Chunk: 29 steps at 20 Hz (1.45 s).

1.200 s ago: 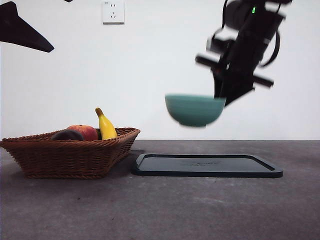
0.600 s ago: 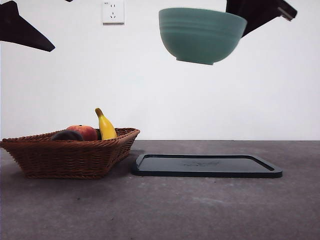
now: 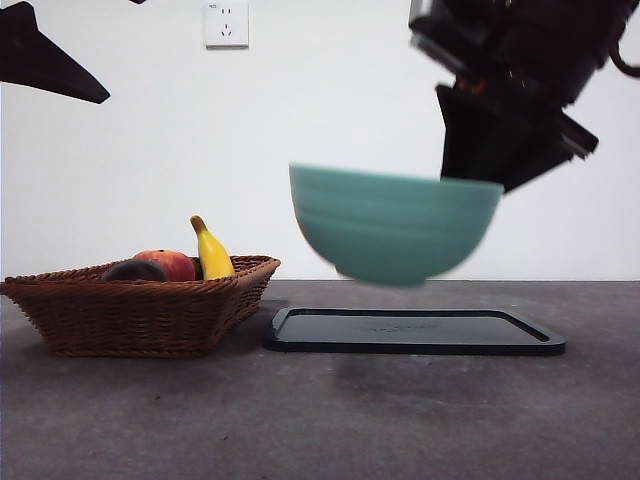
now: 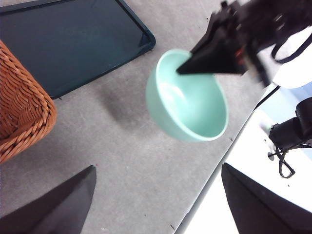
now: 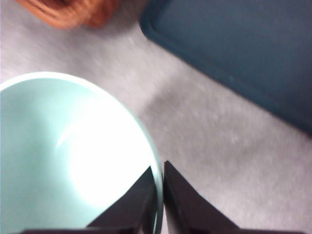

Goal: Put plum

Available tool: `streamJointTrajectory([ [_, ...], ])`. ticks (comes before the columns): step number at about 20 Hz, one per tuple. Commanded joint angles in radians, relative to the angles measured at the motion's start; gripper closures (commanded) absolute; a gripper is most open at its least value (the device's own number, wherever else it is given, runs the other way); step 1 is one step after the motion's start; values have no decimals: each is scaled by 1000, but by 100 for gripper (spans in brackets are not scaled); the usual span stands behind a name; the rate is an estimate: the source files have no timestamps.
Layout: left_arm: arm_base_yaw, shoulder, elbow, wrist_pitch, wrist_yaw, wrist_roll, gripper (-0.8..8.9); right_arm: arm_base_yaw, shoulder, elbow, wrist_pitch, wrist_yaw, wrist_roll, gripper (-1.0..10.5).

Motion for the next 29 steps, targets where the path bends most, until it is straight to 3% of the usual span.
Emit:
streamJointTrajectory([
  [1, -3, 7, 15, 6, 4, 13, 409, 15, 38, -28, 42, 4, 19, 940],
  [18, -3, 7, 15, 7, 4, 13, 409, 29, 179, -80, 118, 52, 21, 937],
  [22, -3, 7, 15, 7, 4, 13, 409, 29, 179, -80, 118, 52, 32, 802],
  [26, -3, 7, 15, 7, 4, 12, 409, 29, 177, -77, 117, 56, 50, 776],
  [29, -3, 7, 15, 7, 4, 13, 409, 26, 140, -46, 100, 120, 50, 698],
])
